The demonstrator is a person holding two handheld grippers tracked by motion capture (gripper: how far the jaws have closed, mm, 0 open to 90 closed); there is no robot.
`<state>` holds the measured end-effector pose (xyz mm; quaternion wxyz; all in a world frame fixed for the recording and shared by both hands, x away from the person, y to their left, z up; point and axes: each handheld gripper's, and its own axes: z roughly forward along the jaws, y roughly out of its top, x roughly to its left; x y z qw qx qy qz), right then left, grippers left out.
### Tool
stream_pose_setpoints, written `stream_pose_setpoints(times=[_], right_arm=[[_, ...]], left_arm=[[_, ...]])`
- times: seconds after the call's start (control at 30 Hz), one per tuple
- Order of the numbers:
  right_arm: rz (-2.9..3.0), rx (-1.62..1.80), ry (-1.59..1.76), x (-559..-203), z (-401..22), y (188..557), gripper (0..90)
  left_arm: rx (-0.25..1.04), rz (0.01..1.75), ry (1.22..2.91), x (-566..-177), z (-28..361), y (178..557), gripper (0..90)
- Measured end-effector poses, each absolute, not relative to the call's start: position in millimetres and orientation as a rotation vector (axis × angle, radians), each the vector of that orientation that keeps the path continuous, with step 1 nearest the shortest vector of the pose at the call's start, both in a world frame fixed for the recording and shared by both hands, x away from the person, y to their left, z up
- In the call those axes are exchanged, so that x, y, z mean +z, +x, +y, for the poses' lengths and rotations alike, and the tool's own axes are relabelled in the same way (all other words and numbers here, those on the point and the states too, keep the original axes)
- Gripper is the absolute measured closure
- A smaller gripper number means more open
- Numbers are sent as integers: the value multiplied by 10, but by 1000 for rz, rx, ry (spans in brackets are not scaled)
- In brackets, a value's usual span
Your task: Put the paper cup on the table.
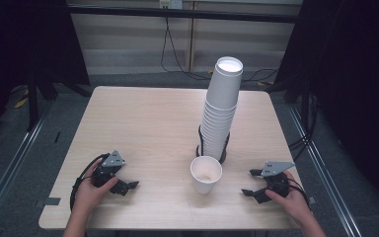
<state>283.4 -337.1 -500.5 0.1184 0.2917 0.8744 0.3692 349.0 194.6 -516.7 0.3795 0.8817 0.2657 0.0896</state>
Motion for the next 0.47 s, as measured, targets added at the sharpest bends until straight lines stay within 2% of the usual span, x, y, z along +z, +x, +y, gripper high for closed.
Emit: stream_pose_setpoints(times=[0.47], right_arm=[[2554, 1076, 862, -5006, -3370, 2832, 166]], left_arm=[[242, 688, 2247, -5168, 1941, 3496, 0]])
